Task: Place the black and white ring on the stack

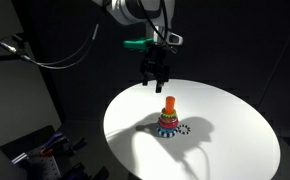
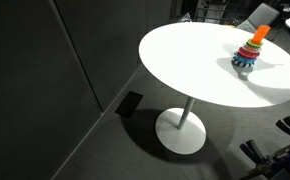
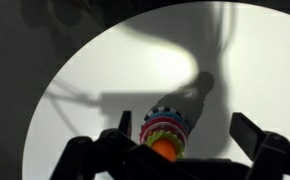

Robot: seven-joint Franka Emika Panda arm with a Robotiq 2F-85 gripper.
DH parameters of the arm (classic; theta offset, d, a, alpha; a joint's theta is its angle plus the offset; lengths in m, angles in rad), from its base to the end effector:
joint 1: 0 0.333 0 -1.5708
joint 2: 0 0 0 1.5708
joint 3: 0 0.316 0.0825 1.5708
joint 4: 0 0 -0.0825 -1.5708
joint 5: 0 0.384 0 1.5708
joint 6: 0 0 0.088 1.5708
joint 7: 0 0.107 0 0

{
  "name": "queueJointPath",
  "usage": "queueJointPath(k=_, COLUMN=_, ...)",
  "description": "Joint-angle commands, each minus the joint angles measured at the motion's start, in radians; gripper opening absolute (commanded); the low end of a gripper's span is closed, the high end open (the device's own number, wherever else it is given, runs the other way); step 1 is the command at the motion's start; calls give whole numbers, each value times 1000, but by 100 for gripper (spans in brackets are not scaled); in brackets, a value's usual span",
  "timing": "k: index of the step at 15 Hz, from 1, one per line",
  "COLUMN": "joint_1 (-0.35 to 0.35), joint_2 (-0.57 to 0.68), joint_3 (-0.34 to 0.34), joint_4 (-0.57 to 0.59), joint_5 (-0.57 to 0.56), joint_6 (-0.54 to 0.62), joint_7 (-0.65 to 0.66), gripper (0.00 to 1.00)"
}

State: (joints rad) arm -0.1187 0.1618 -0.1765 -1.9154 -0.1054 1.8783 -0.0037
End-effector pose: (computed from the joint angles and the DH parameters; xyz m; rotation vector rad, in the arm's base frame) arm 0.5471 -0.1714 0.3972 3.0061 -0.3780 -0.3244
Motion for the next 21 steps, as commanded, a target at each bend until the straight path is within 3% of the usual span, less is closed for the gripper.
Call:
queueJointPath(k=1, joint_1=-15, joint_2=59, joint_3=4, joint_4=75, joint_5=-17, joint_6=7, joint_7=36, gripper=100)
queueJointPath(k=11, joint_1=-45, joint_2=103, joint_3=3, joint_4=116, joint_5=14, joint_6=147, joint_7=0, gripper=100)
queueJointPath(k=21, joint_1=-39, joint_2=112, joint_3=4, joint_4=94, joint_5=5, joint_6=163, joint_7=15, gripper=100)
